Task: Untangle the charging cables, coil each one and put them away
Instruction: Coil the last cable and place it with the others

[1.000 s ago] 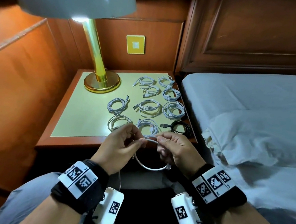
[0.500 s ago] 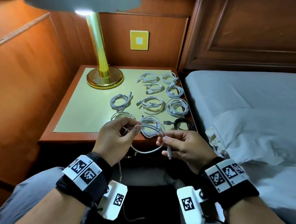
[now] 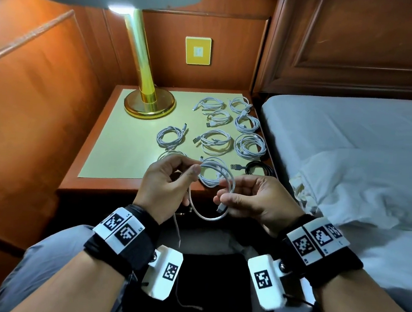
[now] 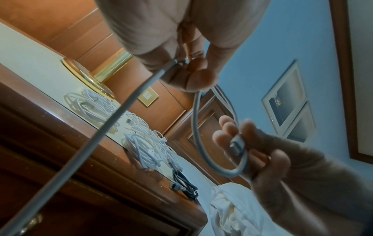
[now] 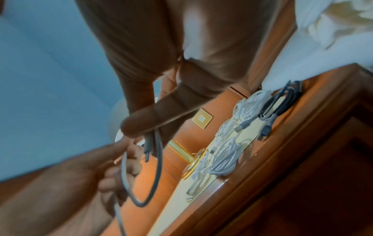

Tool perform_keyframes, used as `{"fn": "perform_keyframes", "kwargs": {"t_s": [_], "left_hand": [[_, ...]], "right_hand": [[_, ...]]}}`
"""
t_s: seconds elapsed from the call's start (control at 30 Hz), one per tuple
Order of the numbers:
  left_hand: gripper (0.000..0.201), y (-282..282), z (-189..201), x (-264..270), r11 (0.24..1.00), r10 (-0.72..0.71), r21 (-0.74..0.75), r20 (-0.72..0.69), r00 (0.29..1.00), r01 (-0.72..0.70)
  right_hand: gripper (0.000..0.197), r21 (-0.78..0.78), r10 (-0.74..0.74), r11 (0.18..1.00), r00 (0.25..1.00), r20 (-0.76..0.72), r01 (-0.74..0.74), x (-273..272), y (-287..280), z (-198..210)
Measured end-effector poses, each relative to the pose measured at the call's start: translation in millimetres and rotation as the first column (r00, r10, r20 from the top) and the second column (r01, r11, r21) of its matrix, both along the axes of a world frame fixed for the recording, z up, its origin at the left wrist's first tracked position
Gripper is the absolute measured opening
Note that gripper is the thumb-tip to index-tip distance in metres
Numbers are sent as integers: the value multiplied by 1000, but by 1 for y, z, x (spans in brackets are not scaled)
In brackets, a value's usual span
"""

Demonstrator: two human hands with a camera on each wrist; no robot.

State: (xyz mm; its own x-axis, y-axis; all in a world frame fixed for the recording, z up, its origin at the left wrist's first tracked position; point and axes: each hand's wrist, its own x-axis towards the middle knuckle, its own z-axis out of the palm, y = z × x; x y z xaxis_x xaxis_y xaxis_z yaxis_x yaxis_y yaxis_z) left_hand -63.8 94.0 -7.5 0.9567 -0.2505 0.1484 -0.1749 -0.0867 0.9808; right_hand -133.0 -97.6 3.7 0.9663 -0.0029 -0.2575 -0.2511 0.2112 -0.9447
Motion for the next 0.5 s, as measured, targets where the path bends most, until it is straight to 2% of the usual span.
{"fn": "perform_keyframes", "kwargs": {"t_s": [0.07, 0.17, 0.33, 0.4, 0.5], "left_hand": [[10, -2, 0, -2, 1000, -24, -19, -14, 1000, 24], [9, -5, -1, -4, 996, -73, -57, -42, 996, 71], [8, -11, -2, -8, 991, -103, -85, -39, 994, 99], [8, -12, -2, -5, 997, -67, -49, -7, 998, 67], [8, -12, -4, 0, 999, -33, -2, 25, 999, 33]], "right_hand": [[23, -195, 2, 981, 999, 46, 7, 1, 1, -1], [10, -479, -13, 874, 991, 135, 77, 2, -2, -9], [13, -658, -70, 727, 974, 215, 198, 7, -9, -18], [14, -640, -71, 745, 977, 202, 187, 7, -9, -17], [10, -470, -65, 873, 986, 150, 129, 7, -8, -12]]}}
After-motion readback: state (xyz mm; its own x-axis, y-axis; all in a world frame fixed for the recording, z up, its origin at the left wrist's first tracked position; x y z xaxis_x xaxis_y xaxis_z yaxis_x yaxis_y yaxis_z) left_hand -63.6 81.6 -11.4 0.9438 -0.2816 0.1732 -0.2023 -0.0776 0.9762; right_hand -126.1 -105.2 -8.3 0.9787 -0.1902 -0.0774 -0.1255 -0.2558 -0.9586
